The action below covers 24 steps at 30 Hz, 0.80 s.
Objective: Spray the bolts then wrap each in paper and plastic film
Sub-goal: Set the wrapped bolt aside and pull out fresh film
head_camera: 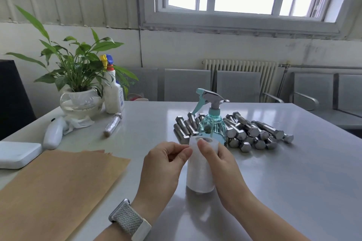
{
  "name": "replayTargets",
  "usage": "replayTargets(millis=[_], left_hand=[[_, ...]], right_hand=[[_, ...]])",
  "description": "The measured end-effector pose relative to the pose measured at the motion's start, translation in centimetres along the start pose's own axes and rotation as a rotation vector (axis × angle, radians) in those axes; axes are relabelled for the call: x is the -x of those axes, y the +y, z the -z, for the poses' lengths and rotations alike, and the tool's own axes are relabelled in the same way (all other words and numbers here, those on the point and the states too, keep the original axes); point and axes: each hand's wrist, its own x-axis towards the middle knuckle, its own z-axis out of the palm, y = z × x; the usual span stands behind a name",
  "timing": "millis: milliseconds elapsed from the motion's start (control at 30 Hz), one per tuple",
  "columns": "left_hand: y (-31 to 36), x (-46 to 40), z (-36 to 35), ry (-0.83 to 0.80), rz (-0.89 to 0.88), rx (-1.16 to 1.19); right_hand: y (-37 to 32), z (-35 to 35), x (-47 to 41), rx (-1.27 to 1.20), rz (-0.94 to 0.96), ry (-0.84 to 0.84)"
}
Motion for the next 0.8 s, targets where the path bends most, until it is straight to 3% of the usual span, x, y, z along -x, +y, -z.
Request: replayTargets(millis=[200, 667, 800], left_hand=[[0.05, 0.36, 0.08, -0.126, -0.148, -0.32], [-0.4, 0.49, 0.17, -0.088, -0.047, -0.312], [0.19, 0.25, 0.51, -0.074, -0.131, -0.363]], right_hand=[[-0.66, 0.28, -0.29, -0.122, -0.022, -0.016], [-0.51, 0.6, -0.43, -0.103, -0.007, -0.031], [-0.65, 0.7, -0.41, -0.127, -0.004, -0.065]])
